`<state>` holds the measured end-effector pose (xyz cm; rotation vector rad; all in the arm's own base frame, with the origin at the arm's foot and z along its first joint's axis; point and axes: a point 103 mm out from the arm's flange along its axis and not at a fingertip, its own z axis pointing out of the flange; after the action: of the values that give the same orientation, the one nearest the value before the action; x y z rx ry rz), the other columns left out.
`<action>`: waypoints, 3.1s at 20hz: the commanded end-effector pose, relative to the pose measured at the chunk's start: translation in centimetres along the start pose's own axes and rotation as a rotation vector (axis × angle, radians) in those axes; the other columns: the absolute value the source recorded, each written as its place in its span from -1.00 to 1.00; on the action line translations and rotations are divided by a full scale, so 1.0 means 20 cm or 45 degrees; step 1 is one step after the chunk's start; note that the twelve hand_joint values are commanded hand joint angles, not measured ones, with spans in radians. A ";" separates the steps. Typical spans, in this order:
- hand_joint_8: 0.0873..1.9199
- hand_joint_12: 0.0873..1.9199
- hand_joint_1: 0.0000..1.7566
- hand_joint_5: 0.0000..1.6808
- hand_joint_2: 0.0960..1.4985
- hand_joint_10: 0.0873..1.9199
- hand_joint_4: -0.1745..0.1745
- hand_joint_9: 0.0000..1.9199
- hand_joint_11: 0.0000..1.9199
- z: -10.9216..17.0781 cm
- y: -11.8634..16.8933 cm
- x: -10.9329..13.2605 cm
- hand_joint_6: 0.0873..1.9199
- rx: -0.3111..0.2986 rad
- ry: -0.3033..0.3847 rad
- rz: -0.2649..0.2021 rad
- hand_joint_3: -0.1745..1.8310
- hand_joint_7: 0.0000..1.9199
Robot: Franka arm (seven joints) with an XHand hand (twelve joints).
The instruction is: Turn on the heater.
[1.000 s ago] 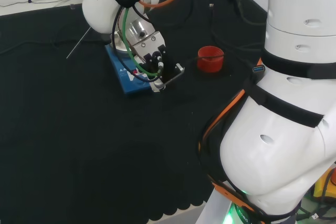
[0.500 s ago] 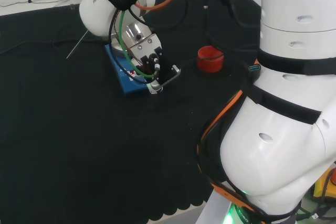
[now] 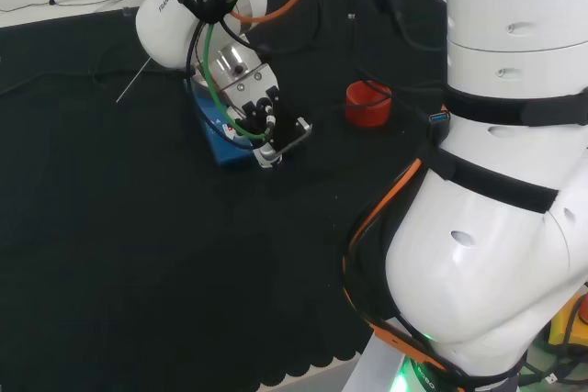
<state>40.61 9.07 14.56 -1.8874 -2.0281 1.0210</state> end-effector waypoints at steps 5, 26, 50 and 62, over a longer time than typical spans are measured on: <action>0.55 0.52 0.69 -0.64 -0.19 0.60 -0.32 1.00 0.98 0.01 0.09 -0.03 -1.00 0.017 0.024 -0.013 0.23 0.97; 0.56 0.52 0.69 -0.63 -0.19 0.60 -0.33 1.00 0.98 0.03 0.08 -0.02 -1.00 0.010 0.018 0.007 0.24 0.97; 0.56 0.52 0.69 -0.62 -0.20 0.60 -0.33 1.00 0.98 0.05 0.12 -0.02 -1.00 0.015 0.012 0.023 0.25 0.97; 0.56 0.52 0.69 -0.61 -0.20 0.60 -0.33 1.00 0.98 0.06 0.12 -0.02 -1.00 0.020 0.005 0.030 0.26 0.97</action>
<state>42.27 8.19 12.51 -1.9024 -1.9978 1.0245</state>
